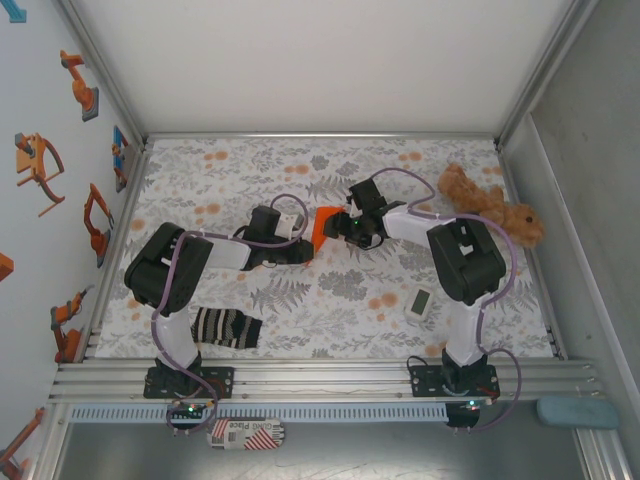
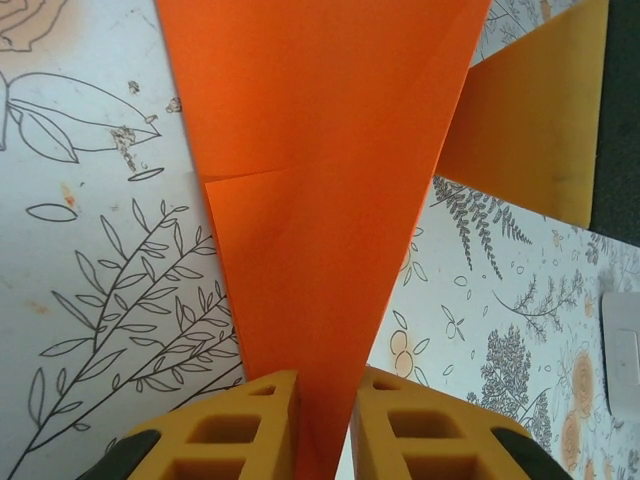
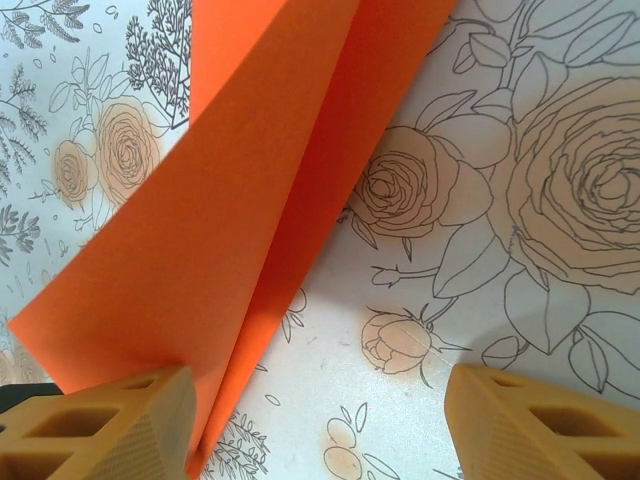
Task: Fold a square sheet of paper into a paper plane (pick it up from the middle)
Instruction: Fold the wing for the fifth time at the center of the table.
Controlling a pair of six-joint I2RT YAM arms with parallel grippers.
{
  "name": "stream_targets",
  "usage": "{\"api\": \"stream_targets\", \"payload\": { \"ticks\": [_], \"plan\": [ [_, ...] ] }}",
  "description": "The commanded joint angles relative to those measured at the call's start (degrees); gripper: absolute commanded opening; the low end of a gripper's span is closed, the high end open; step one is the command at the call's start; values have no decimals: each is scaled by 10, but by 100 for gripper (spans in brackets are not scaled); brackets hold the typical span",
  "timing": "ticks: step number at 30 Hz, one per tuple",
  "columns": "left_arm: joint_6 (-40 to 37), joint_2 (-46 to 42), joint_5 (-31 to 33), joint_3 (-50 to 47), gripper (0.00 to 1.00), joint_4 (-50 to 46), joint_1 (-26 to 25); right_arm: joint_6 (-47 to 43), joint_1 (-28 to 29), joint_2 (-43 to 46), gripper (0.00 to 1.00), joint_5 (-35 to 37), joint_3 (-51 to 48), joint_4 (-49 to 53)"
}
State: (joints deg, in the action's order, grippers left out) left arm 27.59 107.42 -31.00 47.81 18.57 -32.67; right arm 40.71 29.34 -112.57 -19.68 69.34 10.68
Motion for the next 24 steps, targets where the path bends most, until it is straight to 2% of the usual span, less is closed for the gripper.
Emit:
{"api": "stream_targets", "payload": {
  "ticks": [1,9,16,20,24],
  "plan": [
    [-7,30,13,3,18,-59,-3,6,4,-33,67,18,-15,0],
    [-17,32,13,4,15,-71,-2,-36,-5,76,66,7,-65,-73],
    [-12,40,7,-10,14,-47,-2,-59,-11,36,63,-49,-43,-94],
    [-8,45,4,-13,14,-41,-2,-62,-13,17,66,-82,-27,-113],
    [-8,46,3,-14,14,-41,-1,-59,-18,0,69,-84,-16,-113]
  ]
}}
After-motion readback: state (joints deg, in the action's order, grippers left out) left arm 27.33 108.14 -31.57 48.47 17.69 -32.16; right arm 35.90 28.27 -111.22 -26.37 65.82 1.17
